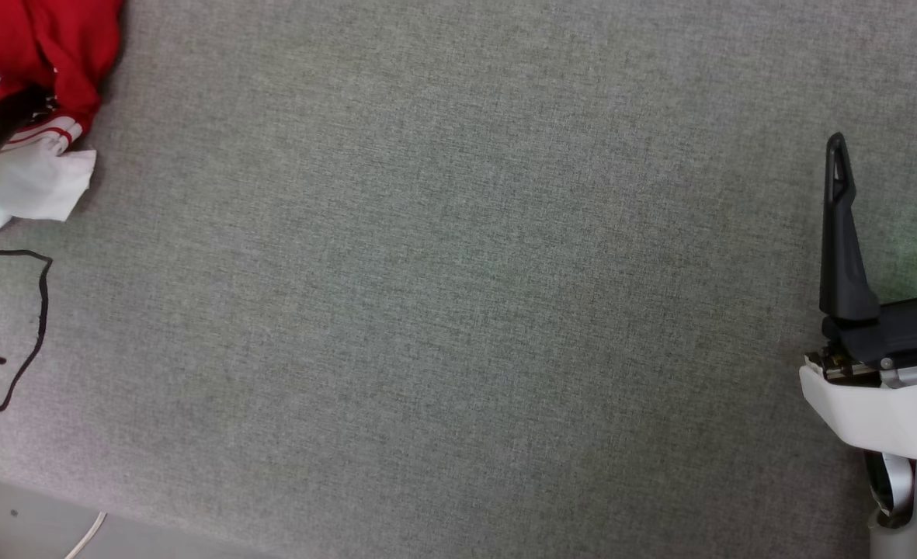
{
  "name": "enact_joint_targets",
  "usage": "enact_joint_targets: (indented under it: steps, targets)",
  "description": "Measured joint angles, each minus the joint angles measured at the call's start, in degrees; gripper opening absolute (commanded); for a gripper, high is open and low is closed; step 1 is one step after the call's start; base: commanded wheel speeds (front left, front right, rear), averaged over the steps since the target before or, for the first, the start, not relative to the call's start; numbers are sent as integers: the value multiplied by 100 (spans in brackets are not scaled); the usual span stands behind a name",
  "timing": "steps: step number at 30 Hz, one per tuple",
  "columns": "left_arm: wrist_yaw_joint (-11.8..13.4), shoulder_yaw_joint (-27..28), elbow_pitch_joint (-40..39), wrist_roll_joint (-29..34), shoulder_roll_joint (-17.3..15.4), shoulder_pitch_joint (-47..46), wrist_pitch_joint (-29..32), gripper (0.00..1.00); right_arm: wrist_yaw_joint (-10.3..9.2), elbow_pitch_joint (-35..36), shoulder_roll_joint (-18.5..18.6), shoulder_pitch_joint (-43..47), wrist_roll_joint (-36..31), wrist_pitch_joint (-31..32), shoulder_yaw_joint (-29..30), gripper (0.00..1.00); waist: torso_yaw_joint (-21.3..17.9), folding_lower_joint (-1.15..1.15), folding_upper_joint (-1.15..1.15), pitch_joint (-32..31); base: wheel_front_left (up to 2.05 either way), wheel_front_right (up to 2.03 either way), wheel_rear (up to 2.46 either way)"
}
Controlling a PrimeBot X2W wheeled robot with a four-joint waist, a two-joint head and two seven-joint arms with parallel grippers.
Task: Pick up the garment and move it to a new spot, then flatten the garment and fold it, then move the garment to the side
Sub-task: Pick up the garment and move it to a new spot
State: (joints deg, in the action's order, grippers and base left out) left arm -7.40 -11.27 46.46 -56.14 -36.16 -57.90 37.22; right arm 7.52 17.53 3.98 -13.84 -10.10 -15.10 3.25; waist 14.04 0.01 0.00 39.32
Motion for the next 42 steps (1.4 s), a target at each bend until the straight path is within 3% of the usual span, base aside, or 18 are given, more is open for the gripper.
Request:
enact_joint_targets:
  steps: [4,5,6,7,15,28,36,42]
  targets:
    - [-2,-162,100,-96,-77,-74,87,100,0,19,7,-8,0,1,-7,100,-36,-1,0,55,0,0,0]
    - [-2,-221,108,-103,-102,-90,92,70,0,20,7,-10,0,1,-9,100,-47,-1,0,60,0,0,0]
    - [-2,-270,109,-112,-121,-101,88,5,0,21,5,-10,-3,1,-18,100,-59,-1,0,59,0,0,0]
    - [-1,-307,114,-120,-143,-105,43,0,0,21,3,-12,-4,1,-22,100,-72,-1,0,53,0,0,0]
    - [0,-827,-43,52,-363,-177,-567,0,0,-102,-35,-17,74,1,-29,100,-113,0,0,-250,0,0,0]
    - [0,-2157,-1368,207,-877,-621,-1078,0,0,-424,-97,230,534,1,-20,100,-196,-2,0,-1350,0,0,0]
    - [0,-3130,-2323,398,-816,-1015,-1127,0,0,-527,-98,354,914,1,35,100,-454,-2,0,-1874,0,0,0]
    - [0,-3861,-2936,568,-494,-1240,-1118,0,0,-558,-99,377,1115,0,108,100,-846,-2,0,-2065,0,0,0]
